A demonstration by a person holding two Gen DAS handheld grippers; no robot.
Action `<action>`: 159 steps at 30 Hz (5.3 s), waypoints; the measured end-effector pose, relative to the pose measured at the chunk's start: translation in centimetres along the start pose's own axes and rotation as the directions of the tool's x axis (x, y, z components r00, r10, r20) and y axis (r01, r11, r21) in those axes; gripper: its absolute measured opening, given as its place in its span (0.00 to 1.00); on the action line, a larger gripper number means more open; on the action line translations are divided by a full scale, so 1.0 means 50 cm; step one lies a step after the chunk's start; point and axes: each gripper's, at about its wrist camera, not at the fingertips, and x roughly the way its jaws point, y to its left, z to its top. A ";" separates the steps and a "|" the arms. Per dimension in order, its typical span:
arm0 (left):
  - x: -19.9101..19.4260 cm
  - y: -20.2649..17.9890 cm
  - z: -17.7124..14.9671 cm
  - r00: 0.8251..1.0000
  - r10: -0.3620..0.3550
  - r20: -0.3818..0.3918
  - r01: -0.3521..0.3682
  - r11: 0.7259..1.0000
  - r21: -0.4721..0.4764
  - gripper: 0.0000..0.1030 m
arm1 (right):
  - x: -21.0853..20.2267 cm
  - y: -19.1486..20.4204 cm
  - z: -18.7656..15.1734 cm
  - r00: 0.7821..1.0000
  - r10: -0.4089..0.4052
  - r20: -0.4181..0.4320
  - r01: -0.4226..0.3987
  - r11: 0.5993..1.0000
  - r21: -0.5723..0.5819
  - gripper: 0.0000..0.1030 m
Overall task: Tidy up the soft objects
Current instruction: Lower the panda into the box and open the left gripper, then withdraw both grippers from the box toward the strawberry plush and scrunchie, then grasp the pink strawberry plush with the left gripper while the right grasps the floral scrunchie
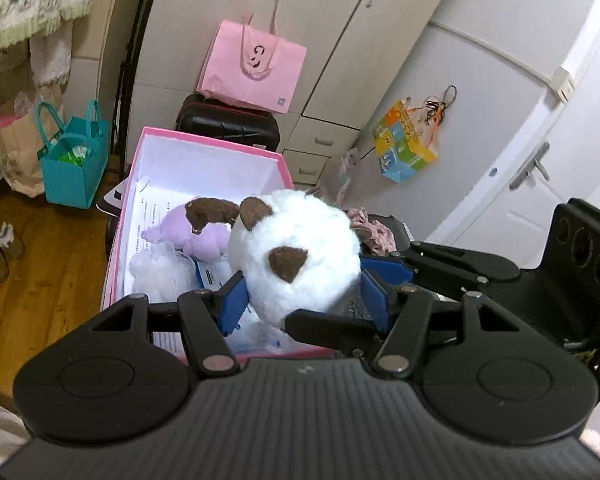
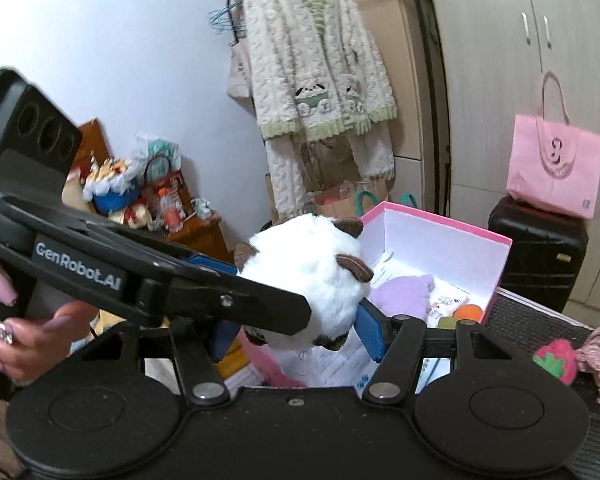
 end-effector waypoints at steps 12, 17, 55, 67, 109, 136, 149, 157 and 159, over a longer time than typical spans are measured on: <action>0.120 0.116 0.010 0.993 -0.003 -0.117 -0.008 0.996 -0.087 0.57 | 0.134 -0.086 -0.024 0.990 0.057 -0.131 -0.043 0.993 0.107 0.65; 0.144 0.129 -0.002 0.989 0.023 -0.147 -0.034 0.996 -0.077 0.57 | 0.170 -0.095 -0.036 0.980 0.069 -0.186 -0.050 0.993 0.106 0.65; -0.056 -0.081 -0.103 0.977 0.213 -0.002 -0.196 0.900 0.389 0.62 | -0.177 -0.083 -0.150 0.985 -0.075 -0.156 0.076 0.997 0.001 0.66; -0.020 -0.206 -0.152 0.992 0.126 -0.021 -0.099 0.863 0.496 0.62 | -0.309 -0.099 -0.203 0.974 -0.225 -0.034 0.225 0.974 0.000 0.67; 0.433 -0.353 -0.088 0.960 0.168 0.225 -0.253 0.865 0.434 0.89 | -0.197 -0.563 -0.138 0.949 -0.282 0.140 0.235 0.931 0.278 0.85; 0.658 -0.272 -0.112 0.909 0.365 0.201 -0.411 0.865 0.288 0.78 | 0.025 -0.690 -0.184 0.978 -0.186 -0.093 0.208 0.900 0.384 0.73; 0.658 -0.271 -0.114 0.924 0.339 0.177 -0.378 0.881 0.284 0.48 | 0.007 -0.682 -0.204 0.969 -0.234 -0.073 0.245 0.908 0.341 0.16; 0.593 -0.289 -0.119 0.939 0.277 0.205 -0.325 0.909 0.261 0.48 | -0.050 -0.645 -0.209 0.962 -0.268 -0.043 0.267 0.905 0.332 0.16; 0.578 -0.292 -0.123 0.940 0.266 0.213 -0.318 0.911 0.264 0.48 | -0.065 -0.631 -0.214 0.959 -0.281 -0.039 0.278 0.901 0.332 0.16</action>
